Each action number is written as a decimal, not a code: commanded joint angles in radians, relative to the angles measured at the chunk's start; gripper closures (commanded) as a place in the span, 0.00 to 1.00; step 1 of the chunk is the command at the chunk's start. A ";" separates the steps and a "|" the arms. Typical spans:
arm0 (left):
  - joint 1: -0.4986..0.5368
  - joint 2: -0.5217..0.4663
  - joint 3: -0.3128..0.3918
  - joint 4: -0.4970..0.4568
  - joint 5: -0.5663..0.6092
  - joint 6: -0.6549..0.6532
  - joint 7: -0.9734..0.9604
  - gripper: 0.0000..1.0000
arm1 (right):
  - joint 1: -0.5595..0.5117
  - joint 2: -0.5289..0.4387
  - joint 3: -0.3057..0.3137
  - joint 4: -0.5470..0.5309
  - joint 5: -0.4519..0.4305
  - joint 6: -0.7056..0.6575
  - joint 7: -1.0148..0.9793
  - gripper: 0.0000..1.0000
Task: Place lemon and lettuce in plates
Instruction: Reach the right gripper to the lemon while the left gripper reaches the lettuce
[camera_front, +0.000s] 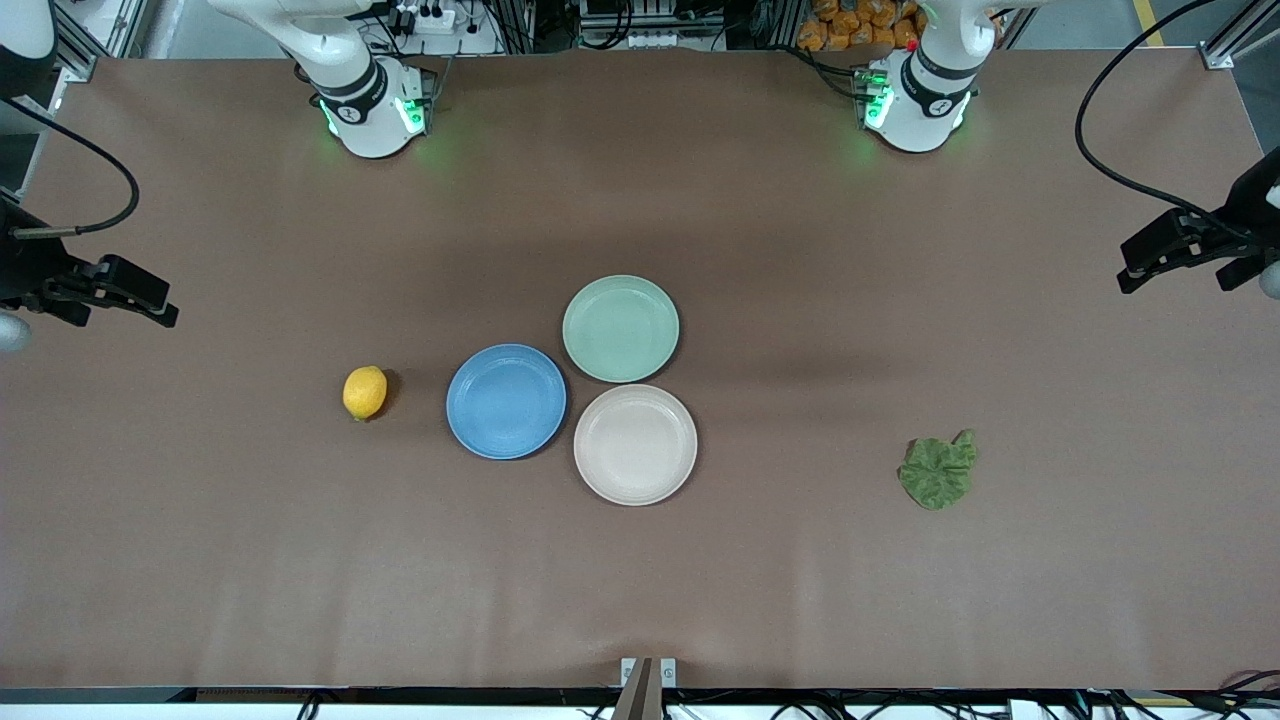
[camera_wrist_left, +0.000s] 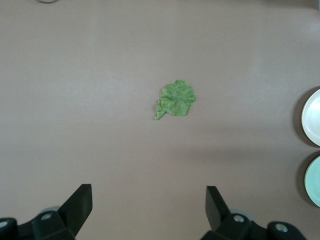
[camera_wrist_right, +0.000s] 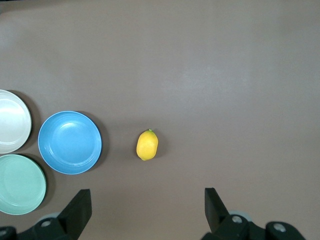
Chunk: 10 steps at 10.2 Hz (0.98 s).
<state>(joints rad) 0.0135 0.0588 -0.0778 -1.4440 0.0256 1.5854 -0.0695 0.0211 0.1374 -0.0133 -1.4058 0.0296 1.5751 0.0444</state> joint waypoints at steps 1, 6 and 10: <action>0.002 -0.007 0.003 0.000 -0.016 -0.013 0.011 0.00 | -0.009 -0.010 0.003 -0.013 0.019 0.010 -0.009 0.00; 0.003 0.051 0.007 -0.001 -0.024 -0.005 0.020 0.00 | -0.018 0.019 0.003 -0.036 0.019 0.013 -0.011 0.00; 0.003 0.228 0.009 -0.009 -0.010 0.148 0.059 0.00 | -0.050 0.132 0.001 -0.238 0.073 0.245 -0.009 0.00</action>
<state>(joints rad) 0.0143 0.2339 -0.0719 -1.4701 0.0256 1.7009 -0.0359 -0.0108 0.2458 -0.0196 -1.5558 0.0787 1.7271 0.0442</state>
